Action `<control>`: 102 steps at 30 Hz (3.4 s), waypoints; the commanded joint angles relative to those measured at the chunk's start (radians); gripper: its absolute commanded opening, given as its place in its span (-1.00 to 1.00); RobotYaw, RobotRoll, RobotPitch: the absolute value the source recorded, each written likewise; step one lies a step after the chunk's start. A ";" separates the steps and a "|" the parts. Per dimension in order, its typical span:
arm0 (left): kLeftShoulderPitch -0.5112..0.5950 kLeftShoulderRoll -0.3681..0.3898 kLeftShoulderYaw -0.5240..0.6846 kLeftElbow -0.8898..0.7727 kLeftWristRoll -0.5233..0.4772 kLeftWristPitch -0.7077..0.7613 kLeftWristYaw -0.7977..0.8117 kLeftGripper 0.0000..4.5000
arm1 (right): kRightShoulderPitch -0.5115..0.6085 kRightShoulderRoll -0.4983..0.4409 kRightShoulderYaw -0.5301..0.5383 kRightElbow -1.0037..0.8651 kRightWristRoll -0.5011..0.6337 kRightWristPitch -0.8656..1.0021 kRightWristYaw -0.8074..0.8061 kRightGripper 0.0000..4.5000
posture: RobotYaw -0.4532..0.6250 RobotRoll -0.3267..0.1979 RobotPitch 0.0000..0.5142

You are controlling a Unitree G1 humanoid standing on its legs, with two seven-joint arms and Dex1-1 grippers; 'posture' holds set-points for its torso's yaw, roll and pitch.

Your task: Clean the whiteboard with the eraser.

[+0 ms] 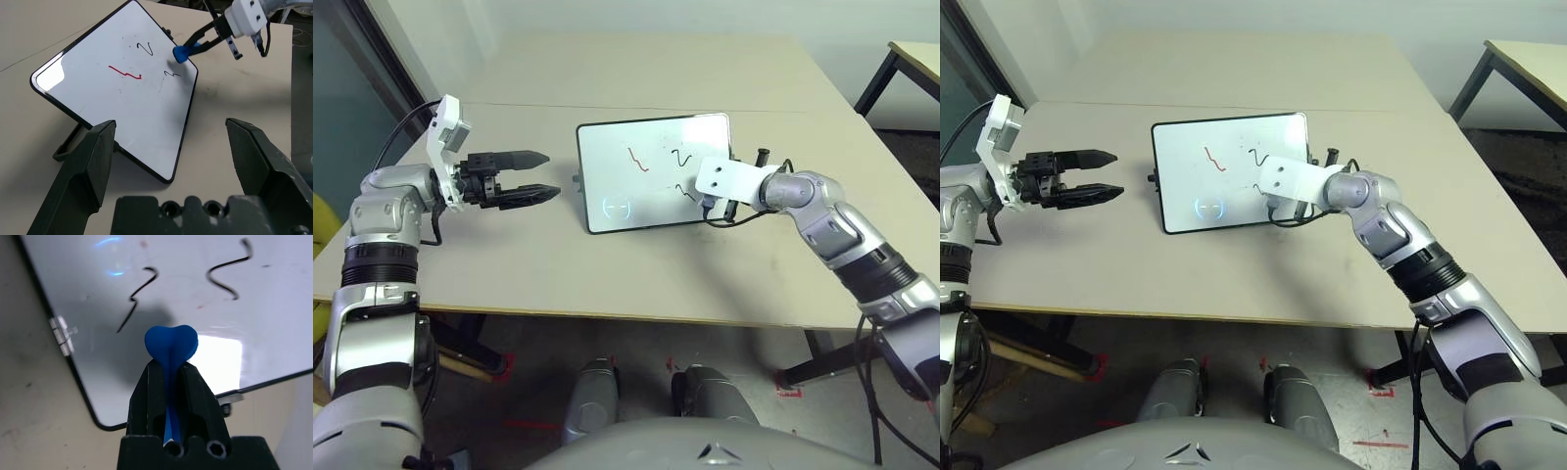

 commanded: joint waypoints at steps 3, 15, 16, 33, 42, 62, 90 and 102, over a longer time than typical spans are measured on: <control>0.003 -0.003 -0.011 0.003 0.011 -0.011 0.007 1.00 | 0.010 0.001 0.025 0.013 -0.055 -0.039 0.052 -0.94 | 0.30 0.25 -1.00; 0.016 -0.005 -0.003 -0.006 0.004 -0.017 0.022 1.00 | 0.005 0.039 0.051 0.094 -0.152 -0.130 0.046 -0.94 | 0.33 0.25 -1.00; 0.017 -0.005 -0.002 -0.008 0.003 -0.016 0.023 1.00 | 0.004 0.044 0.050 0.103 -0.159 -0.137 0.043 -0.94 | 0.33 0.25 -1.00; 0.020 -0.005 -0.002 -0.010 0.001 -0.019 0.030 1.00 | -0.037 0.149 0.047 0.149 -0.246 -0.206 0.028 -0.95 | 0.33 0.25 -1.00; 0.020 -0.004 -0.003 -0.011 0.001 -0.019 0.030 1.00 | -0.057 0.153 0.032 0.180 -0.261 -0.224 0.023 -0.95 | 0.33 0.25 -1.00; 0.014 -0.007 -0.011 -0.006 0.004 -0.016 0.024 1.00 | -0.017 0.044 -0.014 0.083 -0.253 -0.209 0.085 -0.95 | 0.31 0.25 -1.00; 0.015 -0.009 -0.003 -0.013 -0.003 -0.015 0.040 1.00 | -0.107 0.159 0.046 0.213 -0.325 -0.221 0.077 -0.95 | 0.33 0.25 -1.00; 0.002 -0.012 -0.007 0.001 0.002 -0.022 0.036 1.00 | -0.083 0.069 0.026 0.231 -0.315 -0.225 0.075 -0.95 | 0.31 0.25 -1.00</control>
